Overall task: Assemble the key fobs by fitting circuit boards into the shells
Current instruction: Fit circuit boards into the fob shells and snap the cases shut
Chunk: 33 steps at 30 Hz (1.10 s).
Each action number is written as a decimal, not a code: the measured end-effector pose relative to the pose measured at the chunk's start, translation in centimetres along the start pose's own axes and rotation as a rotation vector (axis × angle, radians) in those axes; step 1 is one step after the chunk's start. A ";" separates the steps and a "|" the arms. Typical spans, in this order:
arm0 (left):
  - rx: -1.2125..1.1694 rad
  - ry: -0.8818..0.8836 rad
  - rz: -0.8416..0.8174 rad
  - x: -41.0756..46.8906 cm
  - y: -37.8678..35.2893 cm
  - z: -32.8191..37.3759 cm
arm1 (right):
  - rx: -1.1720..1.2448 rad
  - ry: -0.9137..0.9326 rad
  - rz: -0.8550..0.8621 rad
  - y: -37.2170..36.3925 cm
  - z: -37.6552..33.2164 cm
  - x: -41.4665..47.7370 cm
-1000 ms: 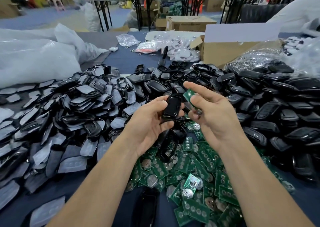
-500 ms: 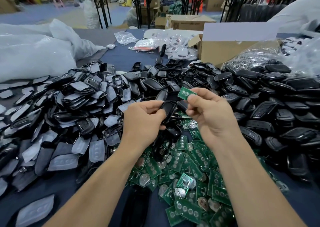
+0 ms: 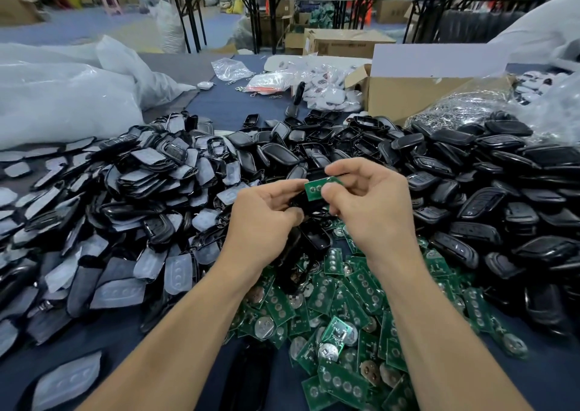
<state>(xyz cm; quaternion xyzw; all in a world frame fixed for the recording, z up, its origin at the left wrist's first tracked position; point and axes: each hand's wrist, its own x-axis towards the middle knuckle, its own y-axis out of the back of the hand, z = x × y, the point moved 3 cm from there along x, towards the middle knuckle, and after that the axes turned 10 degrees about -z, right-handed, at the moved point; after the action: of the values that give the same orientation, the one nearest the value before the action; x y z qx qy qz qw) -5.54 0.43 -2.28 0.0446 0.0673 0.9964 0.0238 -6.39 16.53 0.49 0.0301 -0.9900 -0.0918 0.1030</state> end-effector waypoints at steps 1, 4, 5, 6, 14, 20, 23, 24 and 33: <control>-0.028 0.009 0.001 0.0 0.0 -0.1 | -0.054 0.003 0.018 -0.1 0.0 -0.1; -0.120 0.035 0.006 0.1 0.1 -0.1 | -0.120 -0.012 0.086 0.2 -0.1 -0.2; -0.142 0.039 0.005 0.1 0.1 -0.1 | -0.126 -0.018 0.107 0.4 -0.2 -0.3; -0.157 0.040 0.006 0.1 0.1 0.0 | -0.133 -0.021 0.125 0.5 -0.2 -0.3; -0.216 0.054 0.046 0.0 0.2 0.1 | -0.189 -0.064 0.121 0.0 -0.3 -0.4; -0.242 0.055 0.061 -0.2 0.2 0.3 | -0.187 -0.074 0.198 0.0 0.2 -0.5; -0.260 0.054 0.080 -0.3 0.2 0.4 | -0.187 -0.073 0.193 -0.1 0.2 -0.4; -0.265 0.053 0.084 -0.3 0.2 0.4 | -0.190 -0.069 0.189 -0.1 0.2 -0.4; -0.265 0.065 0.108 -0.3 0.3 0.4 | -0.060 -0.094 0.109 -0.1 0.9 -0.2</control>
<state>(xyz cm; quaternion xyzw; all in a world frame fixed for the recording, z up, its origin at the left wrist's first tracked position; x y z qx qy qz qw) -5.18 0.16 -1.91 0.0124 -0.0664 0.9974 -0.0266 -6.37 16.61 -0.45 -0.0312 -0.9907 -0.1172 0.0622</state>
